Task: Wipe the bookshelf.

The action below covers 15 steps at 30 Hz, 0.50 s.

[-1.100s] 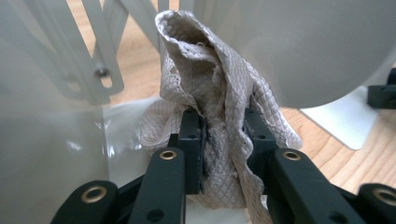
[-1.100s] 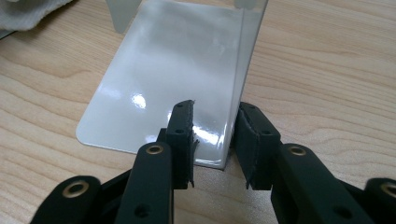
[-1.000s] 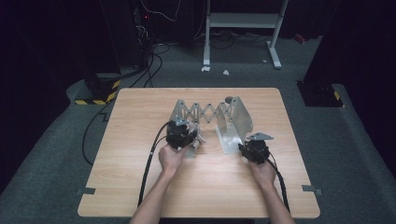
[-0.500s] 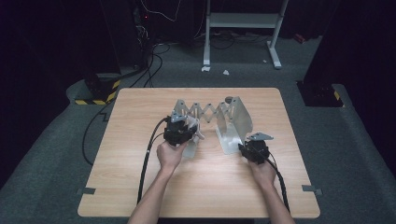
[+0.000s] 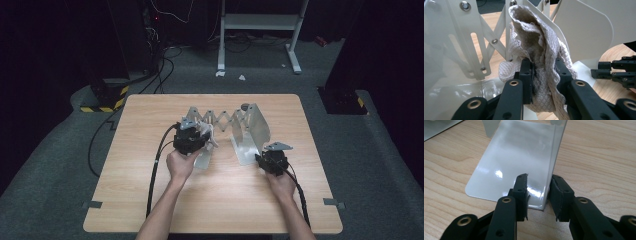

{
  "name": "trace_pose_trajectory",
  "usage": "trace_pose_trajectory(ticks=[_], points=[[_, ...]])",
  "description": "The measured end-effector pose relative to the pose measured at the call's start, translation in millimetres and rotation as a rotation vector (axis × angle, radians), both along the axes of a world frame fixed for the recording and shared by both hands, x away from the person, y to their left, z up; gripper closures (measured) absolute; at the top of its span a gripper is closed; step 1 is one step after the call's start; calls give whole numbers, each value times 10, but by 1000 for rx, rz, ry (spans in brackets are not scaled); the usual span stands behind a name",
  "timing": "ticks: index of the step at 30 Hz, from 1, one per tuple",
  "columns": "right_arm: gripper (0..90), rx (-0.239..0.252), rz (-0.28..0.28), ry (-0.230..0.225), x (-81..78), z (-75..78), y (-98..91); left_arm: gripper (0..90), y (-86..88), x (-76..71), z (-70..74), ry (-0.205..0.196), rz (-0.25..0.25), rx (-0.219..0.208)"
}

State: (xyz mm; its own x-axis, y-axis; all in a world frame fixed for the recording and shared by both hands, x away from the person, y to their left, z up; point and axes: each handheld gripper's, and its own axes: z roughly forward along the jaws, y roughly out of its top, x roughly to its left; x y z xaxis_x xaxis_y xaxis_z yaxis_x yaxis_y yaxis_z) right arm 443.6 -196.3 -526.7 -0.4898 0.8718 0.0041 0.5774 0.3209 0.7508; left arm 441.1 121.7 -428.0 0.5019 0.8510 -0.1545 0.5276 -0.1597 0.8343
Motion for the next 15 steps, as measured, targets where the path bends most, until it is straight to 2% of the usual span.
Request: trace_pose_trajectory(ticks=[7, 11, 15], points=[[681, -1, 3, -1, 0, 0, 0, 731, -13, 14, 51, -13, 5, 8], [681, 0, 4, -1, 0, 0, 1, 729, -20, 38, 43, -11, 13, 2], [681, 1, 4, 0, -1, 0, 2, 729, -33, 56, 41, -12, 14, 12]])
